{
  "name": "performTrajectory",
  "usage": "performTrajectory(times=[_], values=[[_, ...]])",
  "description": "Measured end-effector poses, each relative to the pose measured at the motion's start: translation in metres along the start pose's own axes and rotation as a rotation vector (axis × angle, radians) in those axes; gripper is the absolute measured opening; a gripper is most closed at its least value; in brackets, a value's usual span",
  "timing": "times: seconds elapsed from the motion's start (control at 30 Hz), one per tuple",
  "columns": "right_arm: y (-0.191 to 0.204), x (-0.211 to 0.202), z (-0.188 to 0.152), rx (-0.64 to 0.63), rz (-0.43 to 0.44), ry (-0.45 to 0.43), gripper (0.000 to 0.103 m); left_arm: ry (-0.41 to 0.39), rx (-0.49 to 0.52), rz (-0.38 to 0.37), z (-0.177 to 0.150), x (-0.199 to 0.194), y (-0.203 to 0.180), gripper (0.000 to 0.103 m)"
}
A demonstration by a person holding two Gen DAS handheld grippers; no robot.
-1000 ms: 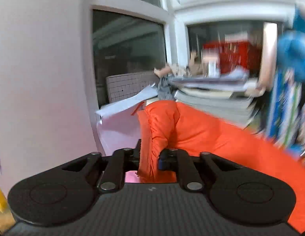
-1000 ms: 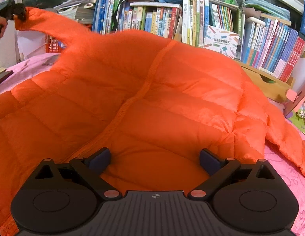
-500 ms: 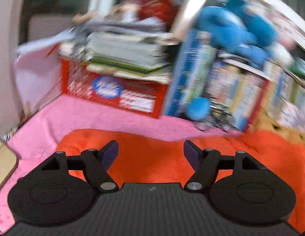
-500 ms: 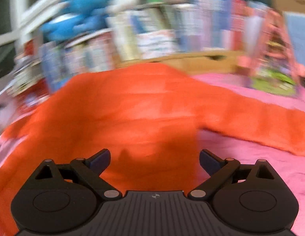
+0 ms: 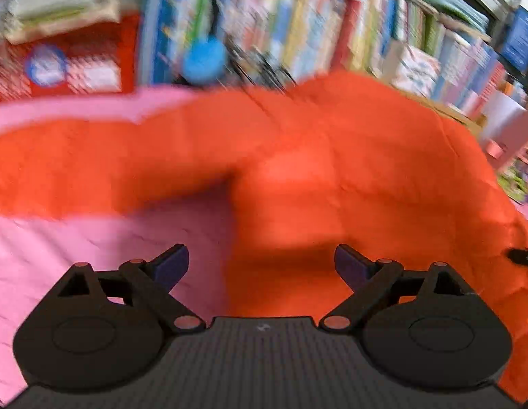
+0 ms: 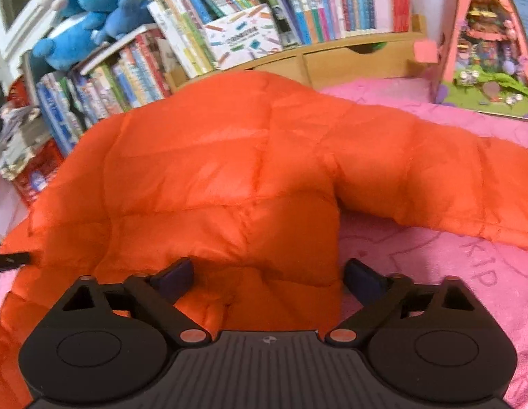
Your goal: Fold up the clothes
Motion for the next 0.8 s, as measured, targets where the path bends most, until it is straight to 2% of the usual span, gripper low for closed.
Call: performTrajectory(times=[0.03,0.07,0.1,0.13,0.17,0.3,0.4,0.43,0.5,0.57,0.67,0.7,0.77,0.8], values=[[0.001,-0.001,-0.001,-0.005,0.000,-0.002,0.059,-0.007,0.012,-0.015,-0.004,0.001,-0.004,0.085],[0.002,-0.002,-0.002,-0.009,0.001,-0.003,0.052,-0.018,0.028,-0.026,-0.007,0.001,-0.009,0.054],[0.003,-0.005,-0.003,-0.013,0.002,-0.006,0.040,-0.011,0.036,-0.045,-0.010,-0.001,-0.013,0.046],[0.004,-0.009,-0.004,-0.015,0.008,-0.010,0.030,-0.001,0.043,-0.064,-0.013,-0.004,-0.017,0.044],[0.005,-0.014,-0.005,-0.019,0.014,-0.015,0.027,0.014,0.059,-0.087,-0.020,-0.009,-0.022,0.040],[0.004,-0.043,-0.020,-0.084,0.041,-0.027,0.022,0.056,0.109,-0.139,-0.050,-0.037,-0.035,0.040],[0.005,-0.060,-0.040,-0.150,0.061,0.008,0.022,0.087,0.134,-0.174,-0.071,-0.061,-0.046,0.042],[0.006,-0.064,-0.047,-0.196,0.076,0.028,0.025,0.099,0.145,-0.179,-0.077,-0.069,-0.048,0.043],[0.007,-0.078,-0.056,-0.293,0.086,0.049,0.029,0.100,0.156,-0.155,-0.075,-0.085,-0.044,0.043],[0.004,-0.094,-0.053,-0.353,0.074,0.053,0.041,0.042,0.163,-0.126,-0.056,-0.100,-0.044,0.046],[0.004,-0.115,-0.015,-0.359,0.030,-0.043,0.058,-0.093,0.179,-0.087,-0.014,-0.124,-0.047,0.059],[0.005,-0.122,-0.001,-0.357,0.015,-0.081,0.064,-0.133,0.207,-0.090,-0.003,-0.126,-0.053,0.069],[0.008,-0.133,0.028,-0.355,-0.016,-0.158,0.070,-0.195,0.276,-0.101,0.023,-0.118,-0.071,0.077],[0.015,-0.130,0.042,-0.354,-0.035,-0.195,0.072,-0.215,0.299,-0.111,0.034,-0.110,-0.079,0.077]])
Point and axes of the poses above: each gripper's, at about its wrist camera, not at the fingertips, and x roughly the way its jaws point, y to its left, z to its top, the point moved 6 cm from there along x, roughly the way its jaws point, and after that the axes turned 10 degrees about -z, right-handed, at the moved point
